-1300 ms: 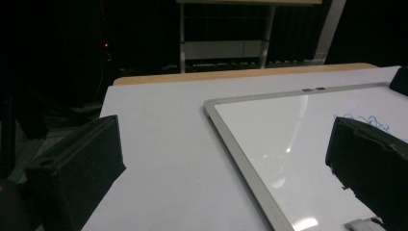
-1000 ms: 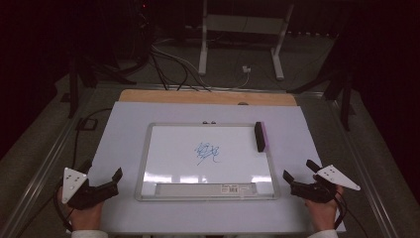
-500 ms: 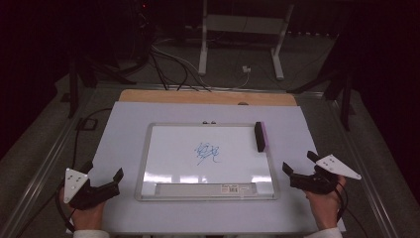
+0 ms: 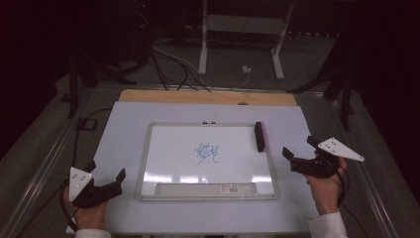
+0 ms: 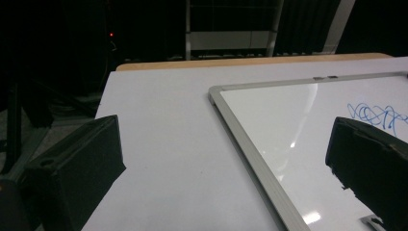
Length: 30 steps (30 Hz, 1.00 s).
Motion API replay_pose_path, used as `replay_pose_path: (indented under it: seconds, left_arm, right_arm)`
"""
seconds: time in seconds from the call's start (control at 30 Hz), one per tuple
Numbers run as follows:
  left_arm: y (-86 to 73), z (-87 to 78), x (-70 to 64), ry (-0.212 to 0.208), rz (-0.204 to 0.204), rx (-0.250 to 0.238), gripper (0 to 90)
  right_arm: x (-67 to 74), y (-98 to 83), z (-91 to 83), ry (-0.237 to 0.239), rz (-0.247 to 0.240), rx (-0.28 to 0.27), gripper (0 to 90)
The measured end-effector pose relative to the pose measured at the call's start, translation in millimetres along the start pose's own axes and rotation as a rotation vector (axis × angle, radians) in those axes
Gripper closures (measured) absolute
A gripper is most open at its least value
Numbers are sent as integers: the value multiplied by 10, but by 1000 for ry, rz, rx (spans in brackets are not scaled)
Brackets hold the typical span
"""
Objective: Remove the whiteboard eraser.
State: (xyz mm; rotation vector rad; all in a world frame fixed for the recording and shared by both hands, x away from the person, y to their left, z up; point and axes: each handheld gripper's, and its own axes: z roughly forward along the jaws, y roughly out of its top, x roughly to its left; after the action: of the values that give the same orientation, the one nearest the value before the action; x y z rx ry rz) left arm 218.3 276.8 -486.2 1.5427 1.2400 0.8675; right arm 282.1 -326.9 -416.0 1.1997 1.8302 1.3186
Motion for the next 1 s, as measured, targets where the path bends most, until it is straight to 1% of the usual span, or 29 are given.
replay_pose_path:
  seconds: [0.27, 0.43, 0.53, 0.67, 0.77, 0.9, 1.0]
  left_arm:
    - [11, 11, -22, -5, 9, 15, 4]
    - [13, 12, -24, -6, 11, 14, 4]
    - [15, 14, -23, -8, 16, 19, 4]
    - [26, 8, -14, -4, 24, 20, 4]
    - [29, 2, -14, -2, 20, 13, 4]
    - [33, -3, -12, 1, 22, 10, 4]
    - [32, -1, -2, -4, 15, 12, 4]
  right_arm:
    - [-6, 64, 140, 15, 20, 4, 3]
    - [3, 112, 281, 20, 6, 31, 3]
    - [-1, 124, 378, 29, 17, 49, 3]
    - [-3, 129, 502, 33, 14, 72, 3]
    - [-11, 129, 588, 32, 14, 88, 3]
    - [-50, 126, 689, 36, 31, 106, 3]
    - [-79, 139, 747, 36, 38, 114, 3]
